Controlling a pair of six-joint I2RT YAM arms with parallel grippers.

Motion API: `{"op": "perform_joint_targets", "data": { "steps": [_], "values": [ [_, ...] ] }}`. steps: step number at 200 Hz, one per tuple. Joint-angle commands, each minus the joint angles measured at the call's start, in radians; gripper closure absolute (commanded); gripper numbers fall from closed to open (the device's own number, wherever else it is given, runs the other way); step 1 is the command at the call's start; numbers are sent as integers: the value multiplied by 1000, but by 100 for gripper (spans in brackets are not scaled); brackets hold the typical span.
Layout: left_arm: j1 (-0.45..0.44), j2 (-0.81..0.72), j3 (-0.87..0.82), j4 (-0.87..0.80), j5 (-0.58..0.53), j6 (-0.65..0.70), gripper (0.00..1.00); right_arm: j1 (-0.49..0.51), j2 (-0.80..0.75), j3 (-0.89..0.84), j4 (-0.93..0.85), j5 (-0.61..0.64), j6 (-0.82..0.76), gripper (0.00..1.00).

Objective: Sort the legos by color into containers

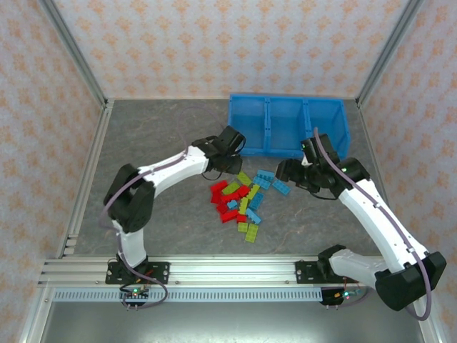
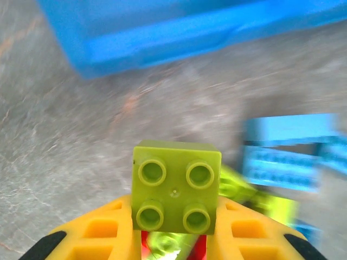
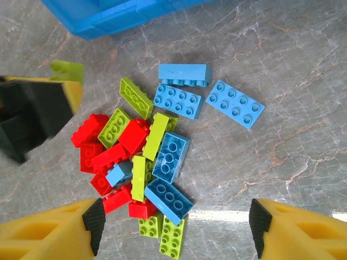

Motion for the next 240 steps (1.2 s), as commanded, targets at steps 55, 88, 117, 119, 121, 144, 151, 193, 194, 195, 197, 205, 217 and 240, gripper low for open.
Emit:
{"op": "perform_joint_targets", "data": {
  "steps": [55,88,117,119,121,144,151,193,194,195,197,205,217,240],
  "values": [
    [-66,347,610,-54,-67,111,87,5,-158,-7,54,182,114,24],
    [-40,646,1065,-175,-46,116,85,6,-198,-31,30,188,131,24],
    [-36,739,1224,-162,-31,135,68,6,-223,-49,24,192,137,24],
    [-36,738,1224,-157,-28,136,67,6,-225,-50,24,194,137,24],
    [-36,737,1224,-152,-27,137,65,5,-225,-50,22,194,138,24],
    [-38,723,1225,-134,-17,138,51,6,-229,-58,16,198,138,24],
    [-38,716,1224,-137,-15,138,48,4,-229,-63,16,197,139,24],
    [-55,612,1184,-217,3,181,43,6,-228,-76,30,190,147,24],
    [-56,607,1179,-219,4,183,44,5,-227,-76,30,190,147,24],
    [-57,600,1174,-222,5,185,44,5,-227,-76,30,191,147,24],
    [-58,587,1162,-225,6,190,44,6,-227,-76,30,191,147,24],
    [-61,516,1091,-223,11,208,44,5,-226,-79,27,194,138,24],
    [-61,356,882,-148,21,221,44,6,-219,-87,29,196,121,24],
    [-62,-15,420,56,15,237,44,11,-166,-93,42,145,85,26]
  ]
}}
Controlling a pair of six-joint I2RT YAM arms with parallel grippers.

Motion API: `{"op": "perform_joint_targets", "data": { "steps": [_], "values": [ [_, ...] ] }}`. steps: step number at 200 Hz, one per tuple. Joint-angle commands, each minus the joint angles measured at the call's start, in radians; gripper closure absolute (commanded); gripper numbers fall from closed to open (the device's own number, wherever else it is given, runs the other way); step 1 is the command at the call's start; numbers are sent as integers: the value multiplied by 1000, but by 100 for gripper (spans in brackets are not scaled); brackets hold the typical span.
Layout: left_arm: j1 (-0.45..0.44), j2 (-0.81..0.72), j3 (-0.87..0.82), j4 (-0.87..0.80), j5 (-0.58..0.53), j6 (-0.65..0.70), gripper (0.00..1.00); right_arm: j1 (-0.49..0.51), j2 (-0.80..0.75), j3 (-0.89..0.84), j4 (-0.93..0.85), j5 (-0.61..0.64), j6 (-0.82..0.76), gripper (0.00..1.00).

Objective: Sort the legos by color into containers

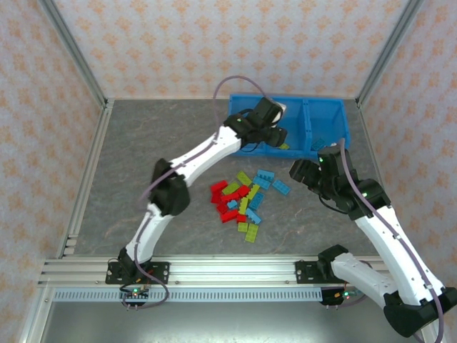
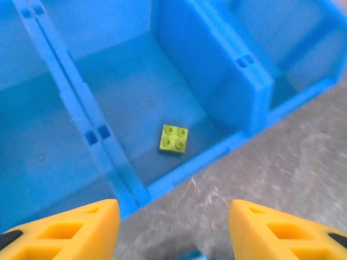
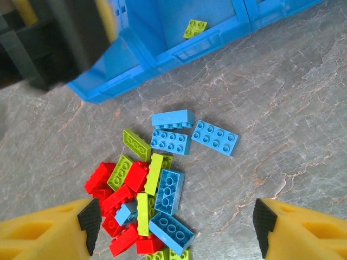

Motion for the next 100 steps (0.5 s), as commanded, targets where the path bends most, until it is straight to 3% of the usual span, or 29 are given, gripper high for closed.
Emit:
{"op": "perform_joint_targets", "data": {
  "steps": [1,32,69,82,100],
  "values": [
    [-8,-392,-317,174,2,52,44,13,50,-19,9,-20,-38,26],
    [-11,-755,-684,195,-35,106,44,114,199,-22,53,-21,-55,26],
    [-13,-1058,-944,80,-35,366,41,163,457,-1,113,64,-129,24],
    [-13,-1130,-1025,77,-93,458,35,163,540,26,132,102,-114,23],
    [-13,-1211,-1138,112,-131,589,13,163,638,75,171,95,-53,20]
  ]
}}
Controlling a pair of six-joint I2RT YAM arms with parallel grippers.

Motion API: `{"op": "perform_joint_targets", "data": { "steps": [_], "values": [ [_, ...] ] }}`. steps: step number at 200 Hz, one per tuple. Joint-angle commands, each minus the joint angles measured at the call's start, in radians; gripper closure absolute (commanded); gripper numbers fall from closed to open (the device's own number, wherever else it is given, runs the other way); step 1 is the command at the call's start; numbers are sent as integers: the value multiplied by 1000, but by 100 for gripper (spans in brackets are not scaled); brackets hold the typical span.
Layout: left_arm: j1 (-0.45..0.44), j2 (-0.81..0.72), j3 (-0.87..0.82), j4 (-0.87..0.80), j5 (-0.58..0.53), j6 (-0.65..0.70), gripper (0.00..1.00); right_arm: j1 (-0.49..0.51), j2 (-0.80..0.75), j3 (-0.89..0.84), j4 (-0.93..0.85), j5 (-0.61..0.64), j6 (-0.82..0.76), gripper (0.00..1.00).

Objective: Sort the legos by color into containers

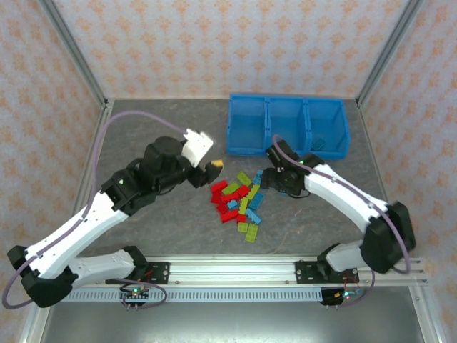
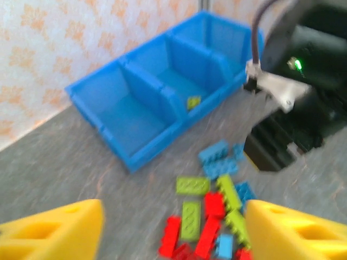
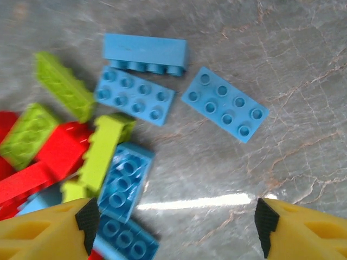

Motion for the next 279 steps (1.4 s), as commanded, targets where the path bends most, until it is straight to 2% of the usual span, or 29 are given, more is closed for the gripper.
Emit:
{"op": "perform_joint_targets", "data": {
  "steps": [1,18,31,50,102,121,138,149,169,205,246,279],
  "values": [
    [-2,-63,-137,-20,-82,250,12,3,90,69,64,60,38,20],
    [-2,-125,-246,52,-65,347,0,1,146,82,122,75,98,18],
    [-2,-159,-298,88,-28,380,0,3,180,93,141,76,121,18],
    [-2,-187,-325,94,4,397,0,19,218,107,173,-2,114,20],
    [27,-225,-351,74,-117,422,0,212,373,318,129,-5,-10,23],
    [65,-246,-364,94,-109,392,0,241,458,394,115,-10,-7,22],
    [87,-258,-368,108,-84,384,0,262,517,433,141,-37,-60,16],
    [96,-260,-372,113,-76,383,0,279,546,451,153,-37,-139,0],
    [104,-257,-377,119,-61,381,0,295,603,504,107,0,-243,1],
    [107,-249,-377,107,-33,397,0,296,664,551,71,-28,-329,0],
    [109,-263,-398,88,21,437,0,298,722,598,58,-48,-331,18],
    [108,-264,-401,90,22,445,0,298,684,586,79,-56,-308,32]
  ]
}}
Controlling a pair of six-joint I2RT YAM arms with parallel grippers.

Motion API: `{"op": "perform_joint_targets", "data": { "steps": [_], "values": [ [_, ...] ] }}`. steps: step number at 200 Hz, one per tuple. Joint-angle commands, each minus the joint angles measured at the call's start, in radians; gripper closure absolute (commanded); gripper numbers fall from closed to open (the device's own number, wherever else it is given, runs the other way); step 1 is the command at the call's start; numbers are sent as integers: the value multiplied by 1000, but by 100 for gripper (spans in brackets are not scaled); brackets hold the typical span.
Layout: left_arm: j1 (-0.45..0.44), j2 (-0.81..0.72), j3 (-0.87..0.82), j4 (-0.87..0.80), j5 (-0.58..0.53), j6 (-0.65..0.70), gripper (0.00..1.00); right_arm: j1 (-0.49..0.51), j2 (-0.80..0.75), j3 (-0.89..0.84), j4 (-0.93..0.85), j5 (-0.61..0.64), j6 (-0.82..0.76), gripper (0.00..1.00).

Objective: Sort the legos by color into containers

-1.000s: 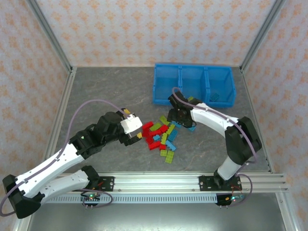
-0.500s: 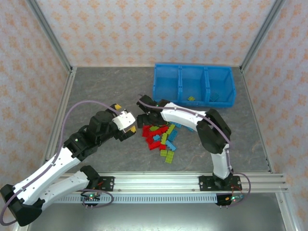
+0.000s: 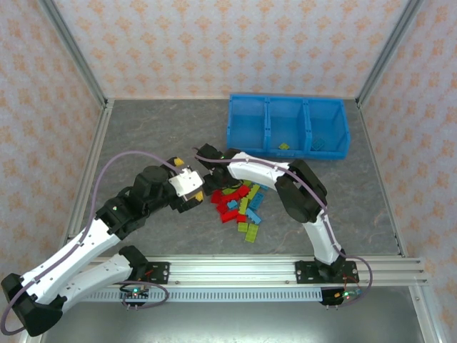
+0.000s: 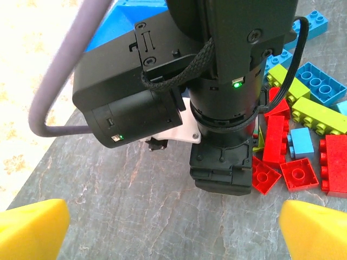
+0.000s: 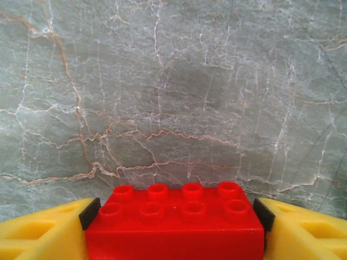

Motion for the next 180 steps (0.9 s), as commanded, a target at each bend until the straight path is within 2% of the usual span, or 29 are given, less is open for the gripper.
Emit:
{"op": "perform_joint_targets", "data": {
  "steps": [1,42,67,84,110,132,161,180],
  "values": [
    [7,-14,-11,5,21,23,0,4,-29,13,-19,-3,3,33],
    [7,-22,-15,17,20,20,0,-9,-228,-63,51,87,58,46],
    [6,-34,-24,41,12,12,0,-78,-361,-130,132,206,118,50],
    [7,-34,-29,47,9,11,0,-144,-392,-143,186,301,121,50],
    [7,-25,-29,46,18,7,0,-238,-279,-25,193,356,53,50],
    [7,-19,-30,47,12,7,0,-285,-123,154,140,329,15,48],
    [7,-14,-34,48,6,7,0,-305,52,425,28,301,-10,31],
    [7,-14,-36,48,-1,9,0,-305,79,534,-38,298,-10,23]
  ]
}}
